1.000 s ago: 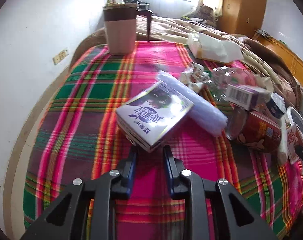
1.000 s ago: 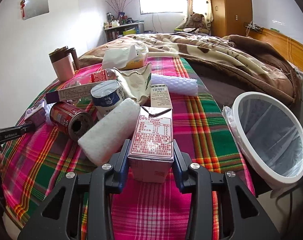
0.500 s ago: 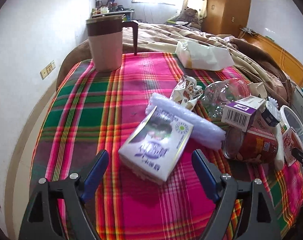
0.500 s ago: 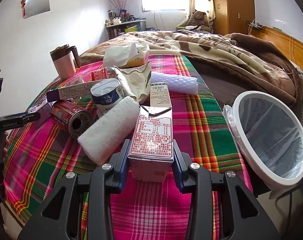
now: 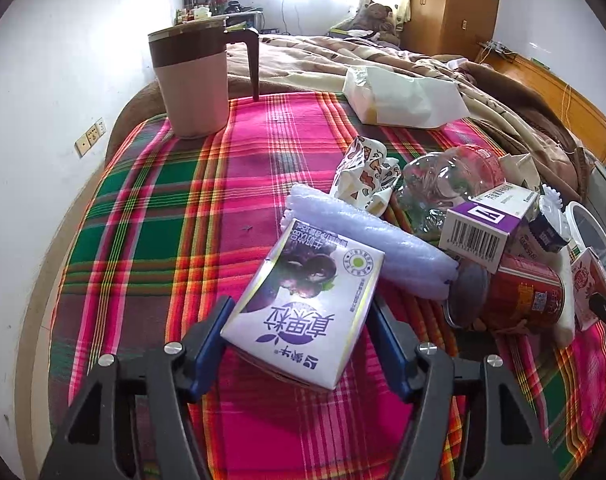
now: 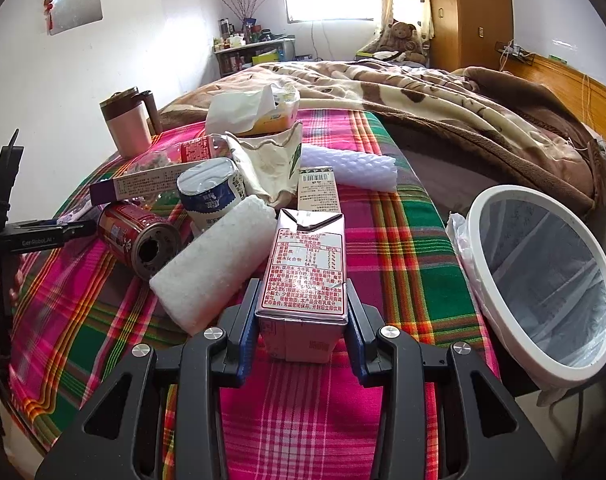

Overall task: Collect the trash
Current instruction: 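Carry the milk carton with the right tool while the left tool carries the juice box to the wastebasket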

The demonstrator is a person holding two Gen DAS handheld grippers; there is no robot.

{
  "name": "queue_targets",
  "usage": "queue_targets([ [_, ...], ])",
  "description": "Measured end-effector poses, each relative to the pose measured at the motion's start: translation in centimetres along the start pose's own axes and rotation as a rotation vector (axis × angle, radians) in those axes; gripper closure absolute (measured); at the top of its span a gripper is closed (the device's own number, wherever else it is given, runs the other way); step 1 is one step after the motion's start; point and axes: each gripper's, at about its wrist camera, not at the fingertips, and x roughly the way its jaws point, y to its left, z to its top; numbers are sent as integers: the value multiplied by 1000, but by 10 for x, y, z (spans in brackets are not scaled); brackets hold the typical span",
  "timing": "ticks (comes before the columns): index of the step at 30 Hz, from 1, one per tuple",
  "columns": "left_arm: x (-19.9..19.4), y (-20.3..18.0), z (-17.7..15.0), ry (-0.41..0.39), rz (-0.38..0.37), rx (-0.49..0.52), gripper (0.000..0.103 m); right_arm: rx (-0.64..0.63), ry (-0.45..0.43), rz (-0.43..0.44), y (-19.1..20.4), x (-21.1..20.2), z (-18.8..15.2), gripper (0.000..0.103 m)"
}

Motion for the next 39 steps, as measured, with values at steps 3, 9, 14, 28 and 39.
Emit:
queue_targets([
  [3,-10,-2,-6,-23,18,-31,38,9,-6,12,-4,-3,0,64],
  [9,-38,-19,-14,-76,37,-37,38,13,-39,43,-15,-14,3,65],
  [14,-65,-45,-13,-132,8,-23,38,31,-73,58,-29,-28,8,65],
  [28,-78,-167,12,-179,-158,121,38,117,-154,-6,-92,-54,23,64],
  [39,-61,-270,23,-154,-290,201,38,180,-149,-92,-146,-52,25,64],
])
